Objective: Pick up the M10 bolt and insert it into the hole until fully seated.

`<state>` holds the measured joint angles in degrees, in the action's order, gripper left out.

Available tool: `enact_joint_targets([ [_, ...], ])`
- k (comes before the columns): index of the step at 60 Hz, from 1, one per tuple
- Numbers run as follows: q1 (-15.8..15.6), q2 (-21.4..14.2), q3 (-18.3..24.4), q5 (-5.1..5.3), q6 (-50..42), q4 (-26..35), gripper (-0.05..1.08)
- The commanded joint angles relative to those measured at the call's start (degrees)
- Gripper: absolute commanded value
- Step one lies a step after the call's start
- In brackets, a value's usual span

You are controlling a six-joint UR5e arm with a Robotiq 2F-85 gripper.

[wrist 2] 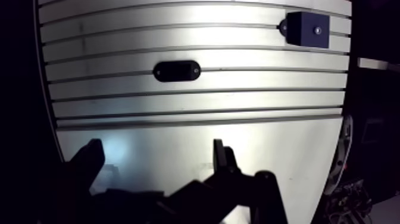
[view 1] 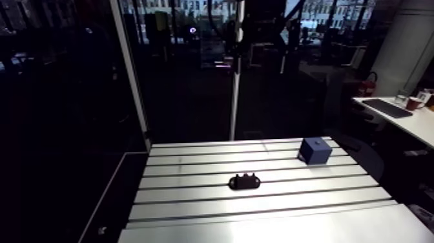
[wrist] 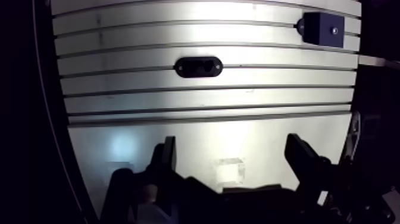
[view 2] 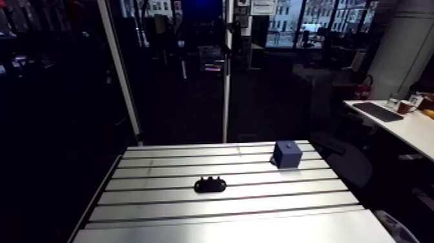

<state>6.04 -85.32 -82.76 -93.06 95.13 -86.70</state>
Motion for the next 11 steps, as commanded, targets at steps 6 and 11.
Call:
enact_joint_targets([
  [6, 0.0, -0.2, -0.2, -0.06, 0.0, 0.0, 0.01],
  [11, 0.0, -0.2, -0.3, -0.06, 0.0, 0.0, 0.01],
])
